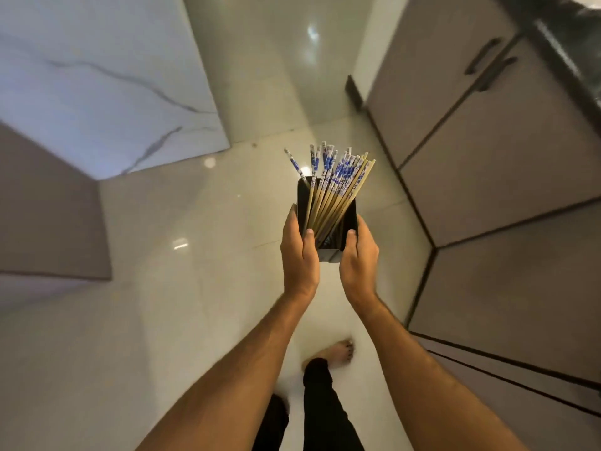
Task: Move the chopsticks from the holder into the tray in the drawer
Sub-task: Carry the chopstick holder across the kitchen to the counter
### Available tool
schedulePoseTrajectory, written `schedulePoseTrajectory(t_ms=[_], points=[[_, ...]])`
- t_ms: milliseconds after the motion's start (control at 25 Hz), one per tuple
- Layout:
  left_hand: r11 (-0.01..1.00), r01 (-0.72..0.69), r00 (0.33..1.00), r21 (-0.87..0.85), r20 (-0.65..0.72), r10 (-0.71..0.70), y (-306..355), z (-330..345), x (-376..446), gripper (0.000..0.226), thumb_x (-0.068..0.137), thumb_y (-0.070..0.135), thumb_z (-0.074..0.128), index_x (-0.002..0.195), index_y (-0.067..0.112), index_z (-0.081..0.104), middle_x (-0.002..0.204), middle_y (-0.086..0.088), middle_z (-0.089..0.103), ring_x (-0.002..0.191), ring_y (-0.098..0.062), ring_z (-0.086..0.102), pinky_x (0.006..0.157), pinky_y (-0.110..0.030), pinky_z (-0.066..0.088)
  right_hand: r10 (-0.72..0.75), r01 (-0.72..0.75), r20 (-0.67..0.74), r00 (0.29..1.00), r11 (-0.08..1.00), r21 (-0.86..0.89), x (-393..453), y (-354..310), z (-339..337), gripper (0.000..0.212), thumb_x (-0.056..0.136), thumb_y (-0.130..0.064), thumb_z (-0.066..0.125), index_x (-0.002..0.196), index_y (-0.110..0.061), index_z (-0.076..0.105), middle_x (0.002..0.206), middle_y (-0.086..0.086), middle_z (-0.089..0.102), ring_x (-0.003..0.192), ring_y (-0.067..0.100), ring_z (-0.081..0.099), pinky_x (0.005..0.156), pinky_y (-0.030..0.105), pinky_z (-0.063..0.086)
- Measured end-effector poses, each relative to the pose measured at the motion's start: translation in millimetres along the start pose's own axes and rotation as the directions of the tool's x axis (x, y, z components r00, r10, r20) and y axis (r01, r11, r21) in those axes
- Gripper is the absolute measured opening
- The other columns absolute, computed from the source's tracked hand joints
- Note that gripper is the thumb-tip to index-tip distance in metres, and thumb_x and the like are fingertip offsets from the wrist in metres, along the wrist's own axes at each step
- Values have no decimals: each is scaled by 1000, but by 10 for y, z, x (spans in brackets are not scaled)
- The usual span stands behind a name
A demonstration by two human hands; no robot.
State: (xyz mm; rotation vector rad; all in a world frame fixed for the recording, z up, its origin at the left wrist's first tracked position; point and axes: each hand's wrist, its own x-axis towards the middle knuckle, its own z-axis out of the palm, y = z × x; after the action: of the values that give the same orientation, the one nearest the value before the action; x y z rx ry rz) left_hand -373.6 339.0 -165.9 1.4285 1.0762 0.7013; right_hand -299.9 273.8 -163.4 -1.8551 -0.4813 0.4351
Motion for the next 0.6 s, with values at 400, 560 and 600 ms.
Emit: schedulePoseTrajectory(t_ms=[400, 560, 600], points=[[988, 67, 819, -139, -558, -134, -789, -2941, -464, 58, 98, 14, 40, 155, 8, 35, 154, -5, 47, 144, -14, 42, 121, -39, 35, -119, 168, 550, 826, 985, -39, -1620, -566, 2524, 40, 107, -10, 34, 140, -19, 54, 130, -5, 64, 120, 10, 61, 103, 46, 53], [976, 91, 621, -200, -755, -212, -995, -3981, -839, 58, 97, 13, 39, 155, 12, 36, 154, -3, 48, 143, -14, 43, 121, -39, 35, -150, 258, 746, 649, 966, -30, -2431, -810, 3375, 40, 108, -11, 34, 139, -25, 54, 126, -11, 63, 118, 8, 61, 102, 43, 55], [976, 88, 580, -202, -786, -215, -1041, -4193, -939, 58, 97, 14, 39, 155, 13, 36, 153, -2, 48, 142, -13, 43, 120, -38, 36, -153, 277, 783, 603, 960, -25, -2606, -859, 3551, 40, 108, -11, 34, 139, -26, 54, 125, -12, 62, 117, 7, 61, 101, 43, 55]])
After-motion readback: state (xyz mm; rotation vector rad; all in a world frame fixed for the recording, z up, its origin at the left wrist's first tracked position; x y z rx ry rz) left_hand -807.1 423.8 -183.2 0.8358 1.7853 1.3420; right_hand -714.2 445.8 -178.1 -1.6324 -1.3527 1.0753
